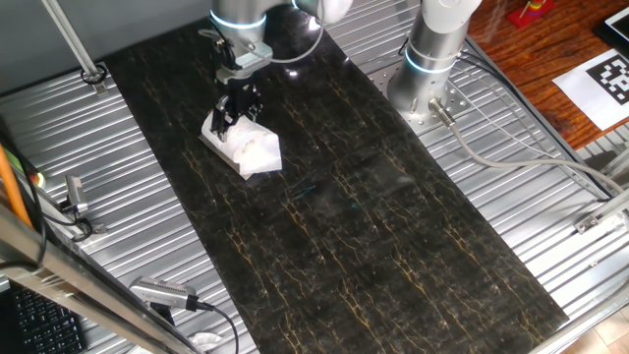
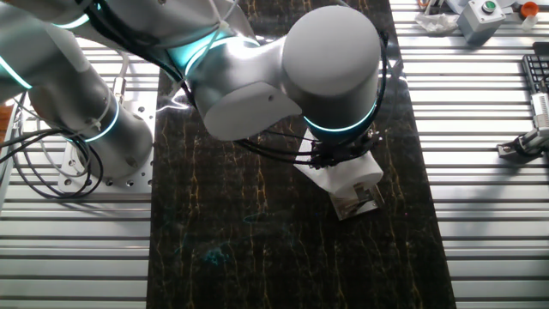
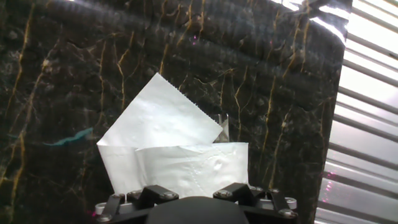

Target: Put the toilet paper on its holder

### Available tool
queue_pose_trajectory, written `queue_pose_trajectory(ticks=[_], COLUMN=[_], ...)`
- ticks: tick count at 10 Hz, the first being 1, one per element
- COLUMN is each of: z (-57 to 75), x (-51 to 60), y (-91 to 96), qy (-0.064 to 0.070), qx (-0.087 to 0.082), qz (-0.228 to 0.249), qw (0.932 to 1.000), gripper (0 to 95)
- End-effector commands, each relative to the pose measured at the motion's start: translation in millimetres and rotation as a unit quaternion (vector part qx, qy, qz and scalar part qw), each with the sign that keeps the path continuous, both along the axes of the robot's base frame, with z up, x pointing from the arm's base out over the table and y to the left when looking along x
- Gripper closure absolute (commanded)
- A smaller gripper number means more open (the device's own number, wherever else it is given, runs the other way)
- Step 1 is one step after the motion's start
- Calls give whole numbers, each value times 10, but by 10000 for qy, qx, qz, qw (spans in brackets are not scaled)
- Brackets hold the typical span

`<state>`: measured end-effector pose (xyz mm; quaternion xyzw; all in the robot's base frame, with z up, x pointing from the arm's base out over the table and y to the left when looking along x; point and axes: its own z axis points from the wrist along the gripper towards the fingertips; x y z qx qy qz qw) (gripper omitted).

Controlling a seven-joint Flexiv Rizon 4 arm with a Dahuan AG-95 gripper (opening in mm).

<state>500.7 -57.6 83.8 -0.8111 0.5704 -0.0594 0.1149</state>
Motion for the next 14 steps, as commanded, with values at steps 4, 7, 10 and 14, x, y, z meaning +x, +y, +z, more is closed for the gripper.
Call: queue_pose_trajectory(ticks=[4, 7, 10, 14], z=[67, 251, 424, 458], x=[32, 70, 91, 78], y=[4, 128, 333, 402], qy=[-58, 251, 349, 519], qx=[78, 111, -88, 37], qz=[-398, -1140, -1525, -2206], qw=[9992, 9931, 9876, 9740], gripper=[0, 190, 190, 190])
